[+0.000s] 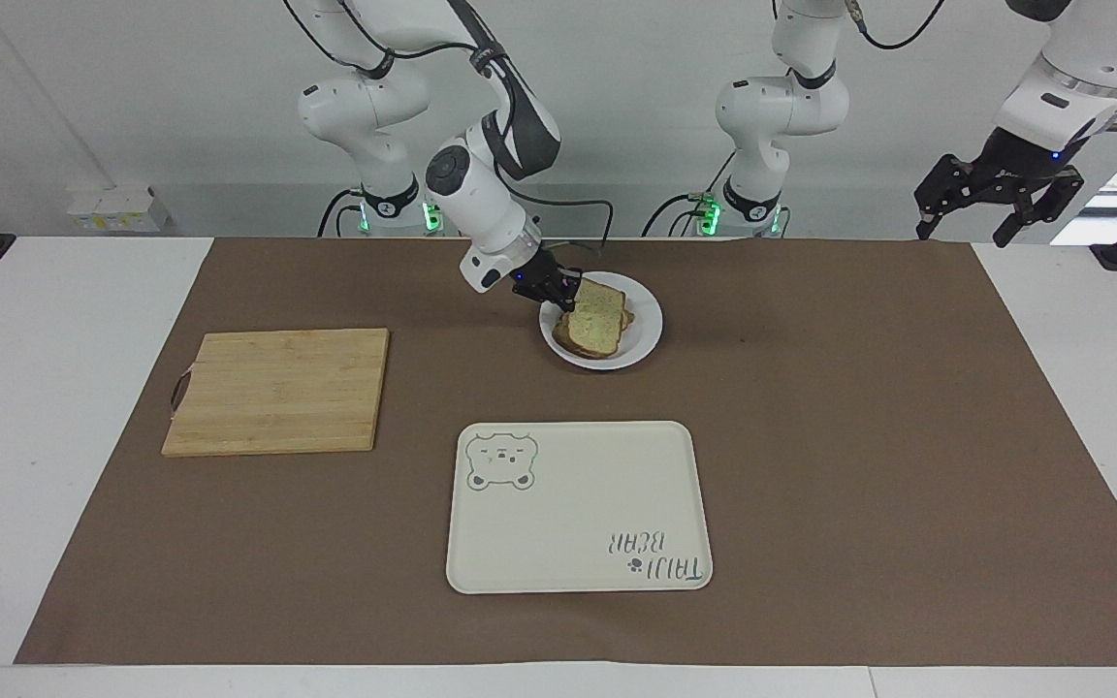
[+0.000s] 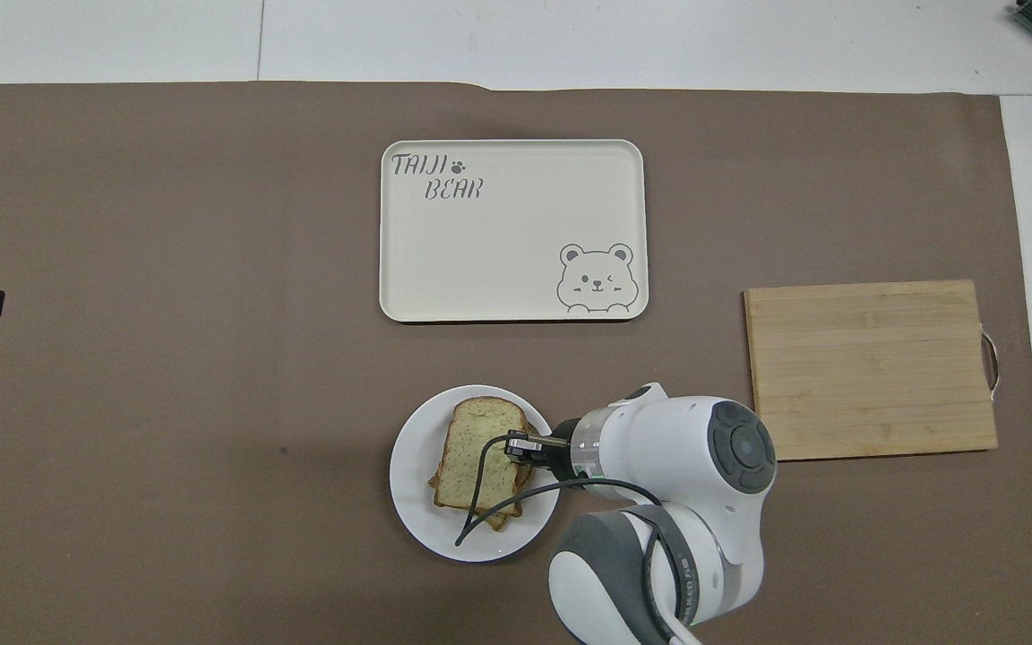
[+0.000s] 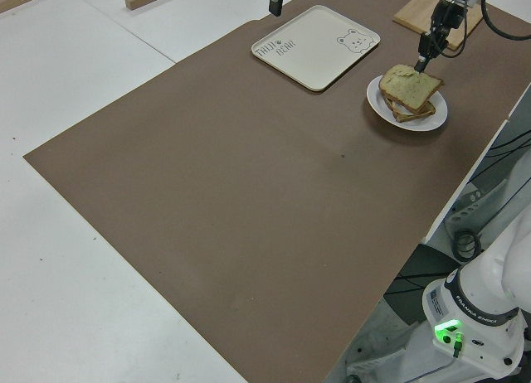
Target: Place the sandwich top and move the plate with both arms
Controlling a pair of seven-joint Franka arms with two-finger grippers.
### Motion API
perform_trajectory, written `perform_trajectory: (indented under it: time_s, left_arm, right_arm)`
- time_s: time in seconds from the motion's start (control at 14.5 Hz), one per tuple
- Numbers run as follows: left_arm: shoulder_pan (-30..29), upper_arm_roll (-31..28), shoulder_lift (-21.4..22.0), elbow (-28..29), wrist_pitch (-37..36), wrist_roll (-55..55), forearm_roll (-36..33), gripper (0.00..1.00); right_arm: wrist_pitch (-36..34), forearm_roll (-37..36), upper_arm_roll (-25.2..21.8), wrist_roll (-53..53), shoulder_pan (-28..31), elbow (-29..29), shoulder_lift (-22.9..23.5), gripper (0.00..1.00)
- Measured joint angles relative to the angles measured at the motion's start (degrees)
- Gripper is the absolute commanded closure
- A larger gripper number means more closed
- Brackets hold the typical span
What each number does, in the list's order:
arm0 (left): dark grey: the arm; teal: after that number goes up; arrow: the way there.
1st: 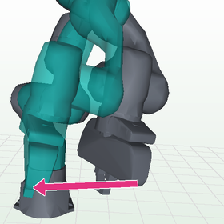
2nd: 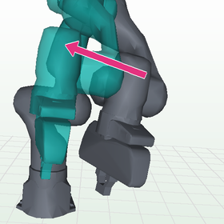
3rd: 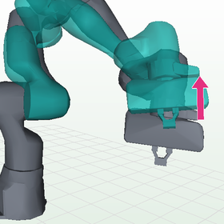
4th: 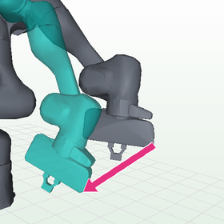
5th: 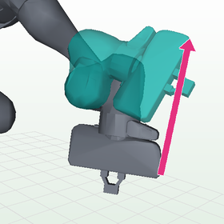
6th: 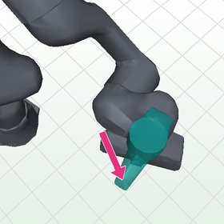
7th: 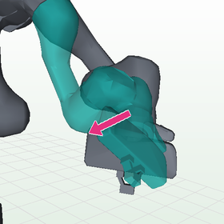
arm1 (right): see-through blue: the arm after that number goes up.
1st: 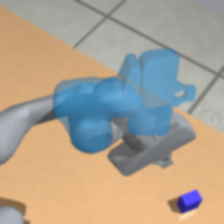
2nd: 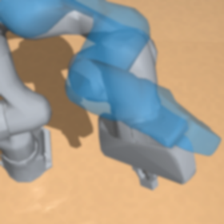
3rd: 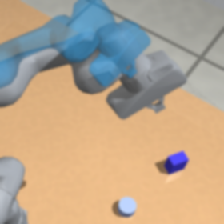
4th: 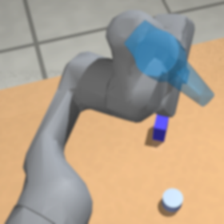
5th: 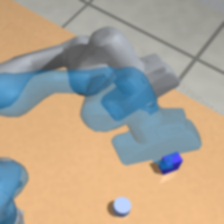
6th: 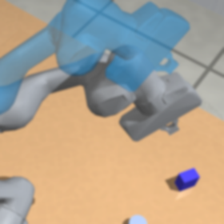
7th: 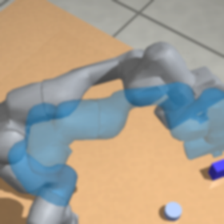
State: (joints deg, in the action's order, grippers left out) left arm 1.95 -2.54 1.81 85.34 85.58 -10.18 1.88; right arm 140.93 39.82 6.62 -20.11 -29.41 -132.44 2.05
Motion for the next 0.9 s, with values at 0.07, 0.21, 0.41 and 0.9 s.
perform_trajectory:
  time_s: [0.07,0.21,0.41,0.9]
  left_arm:
    - [0.00,0.00,0.00,0.00,0.00,0.00,0.00,0.00]
    - [0.00,0.00,0.00,0.00,0.00,0.00,0.00,0.00]
    - [0.00,0.00,0.00,0.00,-0.01,0.00,0.00,0.00]
    - [0.00,0.00,0.00,0.00,-0.02,0.00,0.00,0.00]
  right_arm:
    - [0.06,0.00,-0.07,0.00,0.00,0.11,0.30,0.00]
    - [-0.15,0.01,-0.50,-0.01,0.36,1.00,0.16,0.00]
    - [-4.85,-0.31,-0.91,0.00,3.60,3.70,-1.04,0.00]
    - [-18.24,-17.50,-1.27,0.22,15.70,13.35,-2.95,0.00]
